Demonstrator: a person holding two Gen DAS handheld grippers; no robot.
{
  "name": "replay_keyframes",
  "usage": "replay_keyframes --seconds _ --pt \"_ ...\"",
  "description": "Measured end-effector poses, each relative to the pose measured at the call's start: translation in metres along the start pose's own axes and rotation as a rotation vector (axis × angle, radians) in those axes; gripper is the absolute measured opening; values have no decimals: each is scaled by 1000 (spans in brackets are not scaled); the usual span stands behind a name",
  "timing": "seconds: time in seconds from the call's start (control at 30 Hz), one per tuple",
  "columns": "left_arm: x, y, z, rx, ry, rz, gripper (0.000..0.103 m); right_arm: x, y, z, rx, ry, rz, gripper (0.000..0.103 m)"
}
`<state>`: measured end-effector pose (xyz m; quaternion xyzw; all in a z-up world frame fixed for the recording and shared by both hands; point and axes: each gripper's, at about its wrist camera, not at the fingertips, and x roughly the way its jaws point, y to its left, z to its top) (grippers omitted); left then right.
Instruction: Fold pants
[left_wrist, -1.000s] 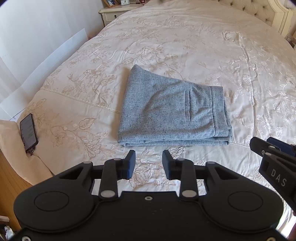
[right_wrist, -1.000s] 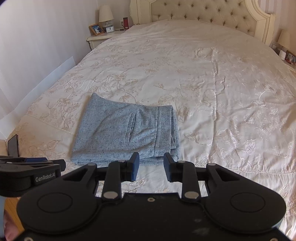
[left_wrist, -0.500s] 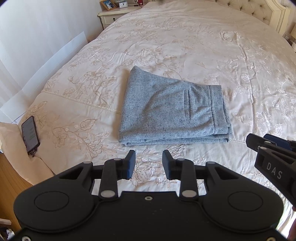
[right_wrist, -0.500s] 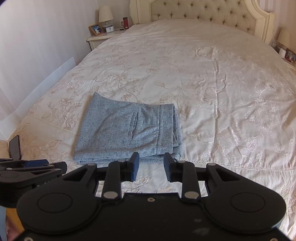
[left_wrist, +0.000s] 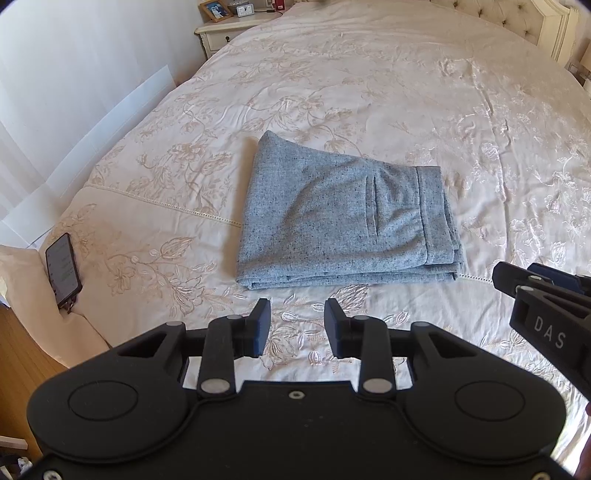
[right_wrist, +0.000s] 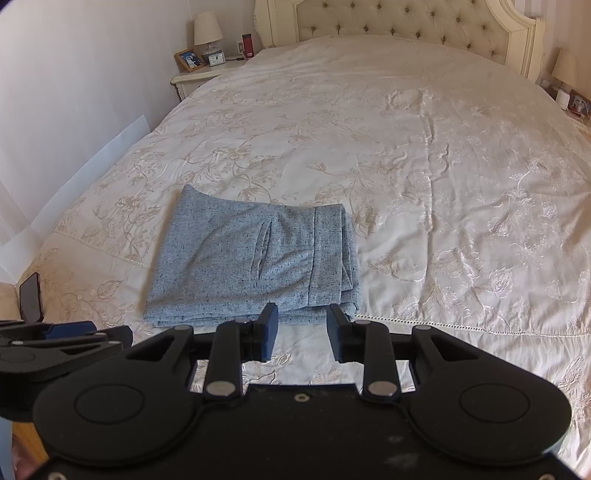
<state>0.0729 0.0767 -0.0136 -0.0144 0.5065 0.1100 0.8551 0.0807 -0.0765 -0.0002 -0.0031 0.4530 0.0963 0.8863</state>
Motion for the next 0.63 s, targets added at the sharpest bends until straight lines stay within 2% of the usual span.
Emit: replay_keyframes --seconds 0.63 --pt "3 -2 1 10 -5 4 43 7 2 4 11 8 1 31"
